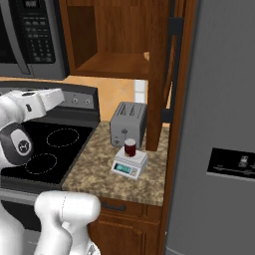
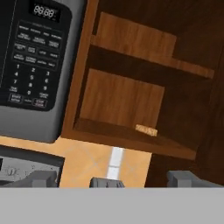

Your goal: Pick the canned food and place it on the digital scale for weighing, and close the cabinet.

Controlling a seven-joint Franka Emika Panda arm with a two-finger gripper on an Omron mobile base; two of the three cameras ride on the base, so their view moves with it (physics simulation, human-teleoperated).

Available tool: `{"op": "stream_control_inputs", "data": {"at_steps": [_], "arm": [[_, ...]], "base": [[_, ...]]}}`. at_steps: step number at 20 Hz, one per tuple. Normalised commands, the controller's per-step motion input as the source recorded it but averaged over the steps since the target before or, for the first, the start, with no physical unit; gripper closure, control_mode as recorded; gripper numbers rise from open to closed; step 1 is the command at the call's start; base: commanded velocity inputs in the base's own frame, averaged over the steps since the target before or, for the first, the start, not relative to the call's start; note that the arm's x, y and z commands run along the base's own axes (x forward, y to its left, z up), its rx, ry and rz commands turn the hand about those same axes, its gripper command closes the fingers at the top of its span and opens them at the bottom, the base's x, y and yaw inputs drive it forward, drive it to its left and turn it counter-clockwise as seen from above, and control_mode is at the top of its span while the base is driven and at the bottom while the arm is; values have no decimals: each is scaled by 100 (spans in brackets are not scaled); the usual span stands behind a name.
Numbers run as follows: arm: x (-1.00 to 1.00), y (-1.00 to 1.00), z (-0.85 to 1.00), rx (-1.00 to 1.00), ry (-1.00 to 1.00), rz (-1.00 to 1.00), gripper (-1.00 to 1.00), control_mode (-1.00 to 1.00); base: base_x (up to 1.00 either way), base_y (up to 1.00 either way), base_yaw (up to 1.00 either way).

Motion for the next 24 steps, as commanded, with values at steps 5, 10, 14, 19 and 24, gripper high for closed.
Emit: {"op": "stream_control_inputs", "data": {"at_steps": [5,10,14,19,24], "arm": [[-100,-21,53,27,28,-11,-100,-100],[-100,-47,-38,46,-2,-16,-100,-100],[-100,-74,-100,54,-30,-10,-100,-100],[-71,-82,-80,48,-55,-8,-100,-100],[-39,-97,-35,60,-50,-1,-100,-100]], "base": [[0,0,0],[0,0,0],[0,0,0],[0,0,0],[0,0,0]]}}
